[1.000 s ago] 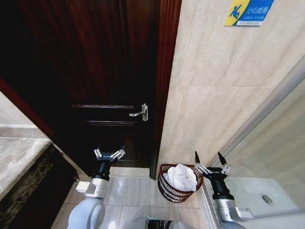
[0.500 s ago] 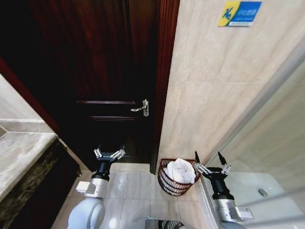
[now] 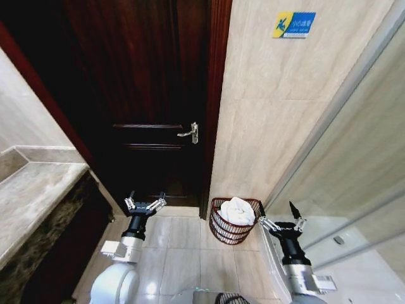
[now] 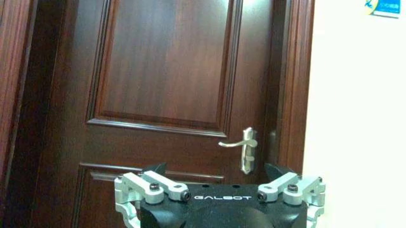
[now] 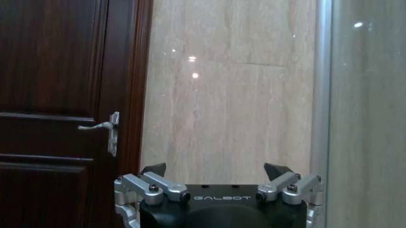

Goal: Discard the used towel into the hamper.

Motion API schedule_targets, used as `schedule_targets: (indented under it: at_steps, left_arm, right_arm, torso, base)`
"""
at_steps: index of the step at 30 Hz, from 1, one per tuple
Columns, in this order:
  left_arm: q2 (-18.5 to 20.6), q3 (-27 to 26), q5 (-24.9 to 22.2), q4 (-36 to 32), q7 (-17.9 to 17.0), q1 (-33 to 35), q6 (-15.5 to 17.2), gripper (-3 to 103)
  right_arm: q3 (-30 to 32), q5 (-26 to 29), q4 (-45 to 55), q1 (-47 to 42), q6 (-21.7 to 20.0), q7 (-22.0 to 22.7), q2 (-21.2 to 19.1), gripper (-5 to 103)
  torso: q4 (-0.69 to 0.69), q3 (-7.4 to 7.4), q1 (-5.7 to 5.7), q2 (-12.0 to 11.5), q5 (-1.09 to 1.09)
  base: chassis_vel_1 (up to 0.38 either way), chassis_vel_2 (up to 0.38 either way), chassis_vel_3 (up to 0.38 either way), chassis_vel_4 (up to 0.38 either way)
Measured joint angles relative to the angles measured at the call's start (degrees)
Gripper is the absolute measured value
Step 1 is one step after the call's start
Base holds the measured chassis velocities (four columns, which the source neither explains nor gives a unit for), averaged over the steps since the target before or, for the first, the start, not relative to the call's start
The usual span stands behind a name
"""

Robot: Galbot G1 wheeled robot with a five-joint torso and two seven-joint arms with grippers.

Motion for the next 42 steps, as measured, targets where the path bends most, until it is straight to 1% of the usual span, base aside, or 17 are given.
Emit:
schedule_targets:
  at_steps: [9,10,13,16,18,21,24,26,28,30,32,33,34,37,39,41,42]
  left_arm:
    - [0.00,0.00,0.00,0.00,0.00,0.00,0.00,100]
    - [0.00,0.00,0.00,0.00,0.00,0.00,0.00,100]
    - [0.00,0.00,0.00,0.00,0.00,0.00,0.00,100]
    - [0.00,0.00,0.00,0.00,0.00,0.00,0.00,100]
    - [0.00,0.00,0.00,0.00,0.00,0.00,0.00,100]
    - [0.00,-0.01,0.00,0.00,0.00,0.00,0.00,100]
    - [0.00,0.00,0.00,0.00,0.00,0.00,0.00,100]
    - [0.00,0.00,0.00,0.00,0.00,-0.01,0.00,100]
    - [0.00,0.00,0.00,0.00,0.00,0.00,0.00,100]
    - [0.00,0.00,0.00,0.00,0.00,0.00,0.00,100]
    - [0.00,0.00,0.00,0.00,0.00,0.00,0.00,100]
    - [0.00,0.00,0.00,0.00,0.00,0.00,0.00,100]
    - [0.00,0.00,0.00,0.00,0.00,0.00,0.00,100]
    - [0.00,0.00,0.00,0.00,0.00,-0.01,0.00,100]
    - [0.00,0.00,0.00,0.00,0.00,0.00,0.00,100]
    - [0.00,0.00,0.00,0.00,0.00,0.00,0.00,100]
    - [0.00,0.00,0.00,0.00,0.00,0.00,0.00,100]
  right_arm:
    - [0.00,0.00,0.00,0.00,0.00,0.00,0.00,100]
    - [0.00,0.00,0.00,0.00,0.00,0.00,0.00,100]
    - [0.00,0.00,0.00,0.00,0.00,0.00,0.00,100]
    - [0.00,0.00,0.00,0.00,0.00,0.00,0.00,100]
    - [0.00,0.00,0.00,0.01,0.00,0.00,0.00,100]
    - [-0.01,0.00,0.00,0.00,0.00,0.00,0.00,100]
    - [0.00,0.00,0.00,0.00,0.00,0.00,0.00,100]
    - [0.00,0.00,0.00,-0.01,0.00,0.00,0.00,100]
    - [0.00,0.00,0.00,0.00,0.00,0.00,0.00,100]
    - [0.00,0.00,0.00,0.00,0.00,0.00,0.00,100]
    - [-0.01,0.00,0.00,0.00,0.00,0.00,0.00,100]
    - [0.00,0.00,0.00,0.00,0.00,0.00,0.00,100]
    - [0.00,0.00,0.00,0.00,0.00,0.00,0.00,100]
    - [0.00,0.00,0.01,0.00,0.00,0.00,0.00,100]
    - [0.00,0.00,0.00,0.00,0.00,0.00,0.00,100]
    - [0.00,0.00,0.00,0.00,0.00,0.00,0.00,100]
    - [0.00,0.00,0.00,0.00,0.00,0.00,0.00,100]
  torso:
    - [0.00,0.00,0.01,0.00,0.00]
    - [0.01,0.00,0.00,0.00,-0.03]
    - [0.01,0.00,0.00,0.00,0.02]
    - [0.01,0.00,-0.01,0.00,-0.02]
    - [0.01,0.00,-0.01,0.00,0.03]
    - [0.01,0.00,-0.01,0.00,-0.03]
    - [0.02,0.00,-0.01,0.00,0.03]
    - [0.00,0.00,-0.01,0.00,-0.04]
    - [0.01,0.00,-0.01,0.00,0.02]
    - [0.01,0.00,-0.01,0.00,0.02]
    - [0.01,0.00,-0.01,0.00,-0.03]
    - [0.02,0.00,-0.01,0.00,0.04]
    - [0.02,0.00,-0.01,0.00,0.04]
    - [0.01,0.00,0.00,0.00,-0.04]
    - [0.02,0.00,-0.01,0.00,0.04]
    - [0.00,-0.01,-0.01,0.00,-0.05]
    - [0.00,-0.01,-0.01,0.00,-0.05]
  base:
    - [0.142,-0.144,-0.147,0.139]
    - [0.168,-0.182,-0.160,0.171]
    - [0.199,-0.173,-0.171,0.171]
    - [0.189,-0.197,-0.190,0.186]
    - [0.178,-0.179,-0.183,0.189]
    - [0.190,-0.188,-0.174,0.187]
    - [0.193,-0.167,-0.200,0.168]
    - [0.191,-0.210,-0.182,0.199]
    - [0.194,-0.160,-0.191,0.192]
    - [0.199,-0.209,-0.195,0.176]
    - [0.184,-0.207,-0.175,0.186]
    - [0.197,-0.164,-0.193,0.171]
    - [0.197,-0.164,-0.193,0.171]
    - [0.182,-0.197,-0.187,0.205]
    - [0.196,-0.176,-0.198,0.201]
    - [0.185,-0.203,-0.192,0.196]
    - [0.185,-0.195,-0.178,0.200]
